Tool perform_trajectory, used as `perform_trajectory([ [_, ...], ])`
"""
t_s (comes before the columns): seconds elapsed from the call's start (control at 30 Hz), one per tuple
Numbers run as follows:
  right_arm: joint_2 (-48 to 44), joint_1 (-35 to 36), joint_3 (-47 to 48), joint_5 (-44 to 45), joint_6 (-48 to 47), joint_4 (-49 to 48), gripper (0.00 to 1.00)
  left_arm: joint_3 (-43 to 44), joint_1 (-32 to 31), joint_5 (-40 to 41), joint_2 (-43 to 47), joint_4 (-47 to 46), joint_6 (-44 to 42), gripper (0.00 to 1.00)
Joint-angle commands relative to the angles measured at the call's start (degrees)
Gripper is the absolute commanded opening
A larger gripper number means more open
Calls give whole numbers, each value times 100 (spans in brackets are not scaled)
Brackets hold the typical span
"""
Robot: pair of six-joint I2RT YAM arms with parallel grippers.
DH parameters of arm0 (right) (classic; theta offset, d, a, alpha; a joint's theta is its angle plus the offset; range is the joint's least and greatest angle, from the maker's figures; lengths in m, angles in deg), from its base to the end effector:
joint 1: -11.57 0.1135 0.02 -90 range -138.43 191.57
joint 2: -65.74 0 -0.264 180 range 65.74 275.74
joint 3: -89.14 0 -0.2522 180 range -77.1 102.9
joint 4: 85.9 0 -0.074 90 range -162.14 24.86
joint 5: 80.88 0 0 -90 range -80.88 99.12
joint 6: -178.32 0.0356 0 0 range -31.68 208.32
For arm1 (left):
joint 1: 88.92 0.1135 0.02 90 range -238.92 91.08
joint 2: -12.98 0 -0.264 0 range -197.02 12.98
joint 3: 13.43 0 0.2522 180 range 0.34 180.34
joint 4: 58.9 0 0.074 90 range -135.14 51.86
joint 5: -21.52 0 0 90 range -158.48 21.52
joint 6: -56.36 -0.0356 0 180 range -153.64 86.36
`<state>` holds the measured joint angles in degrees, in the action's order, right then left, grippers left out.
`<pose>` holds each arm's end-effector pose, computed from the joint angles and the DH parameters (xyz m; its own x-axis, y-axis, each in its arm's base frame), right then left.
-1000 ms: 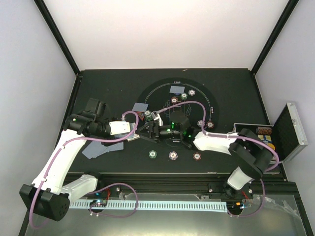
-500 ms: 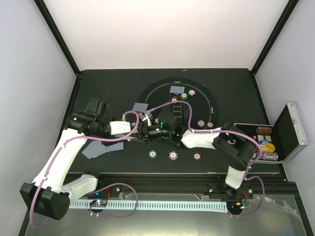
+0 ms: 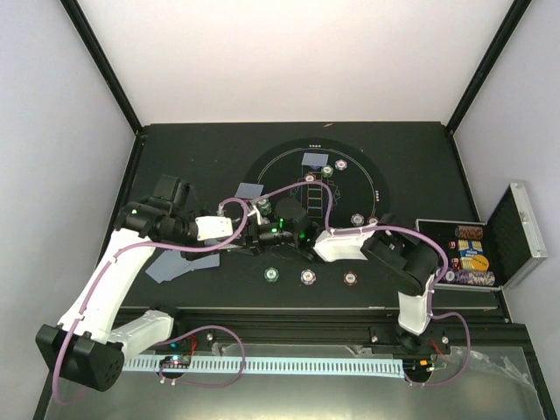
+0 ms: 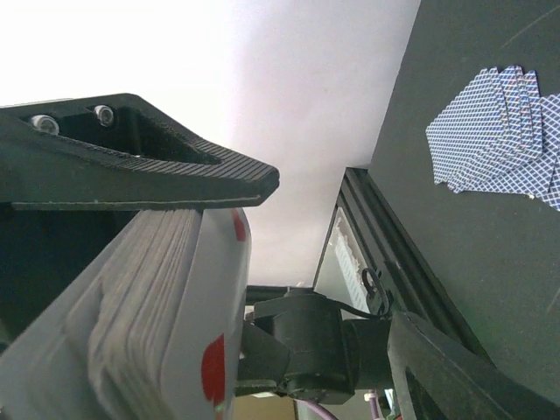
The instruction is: Distribute texas hold em gaming equipment
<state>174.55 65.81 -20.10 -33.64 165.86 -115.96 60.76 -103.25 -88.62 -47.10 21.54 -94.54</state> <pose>0.2158 0.3411 0.1940 -0.9829 -0.1381 -0.1215 -0.1340 0.0850 0.9873 0.1675 -0.0554 0.3054 -0.1115 0.8752 -0.4708 0.9535 0.2277 0.1974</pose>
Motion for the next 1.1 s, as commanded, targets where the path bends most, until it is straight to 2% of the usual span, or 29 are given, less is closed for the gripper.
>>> perform_trajectory([
  [0.0, -3, -193, -409, -18, 84, -346, 65, 78, 9, -126, 43, 56, -99, 2],
  [0.3, -285, -388, -845, 82, -66, -280, 51, 93, 9, -126, 42, 63, -103, 2],
  [0.37, -370, -407, -860, 101, -106, -220, 45, 85, 9, -122, 47, 57, -105, 1],
  [0.47, -503, -414, -812, 149, -274, 100, 37, 75, 9, -113, 63, 57, -114, 2],
  [0.53, -580, -429, -767, 178, -397, 292, 35, 75, 9, -104, 72, 66, -115, 1],
  [0.57, -605, -429, -728, 174, -423, 332, 36, 67, 9, -101, 67, 73, -123, 2],
  [0.67, -546, -400, -490, 76, -418, 368, 53, 50, 9, -108, 79, 73, -132, 1],
  [0.77, -397, -318, -170, -55, -386, 394, 60, 48, 9, -112, 71, 68, -132, 2],
  [1.07, 114, -97, 255, -177, -197, 301, 61, 65, 9, -116, 49, 66, -132, 2],
])
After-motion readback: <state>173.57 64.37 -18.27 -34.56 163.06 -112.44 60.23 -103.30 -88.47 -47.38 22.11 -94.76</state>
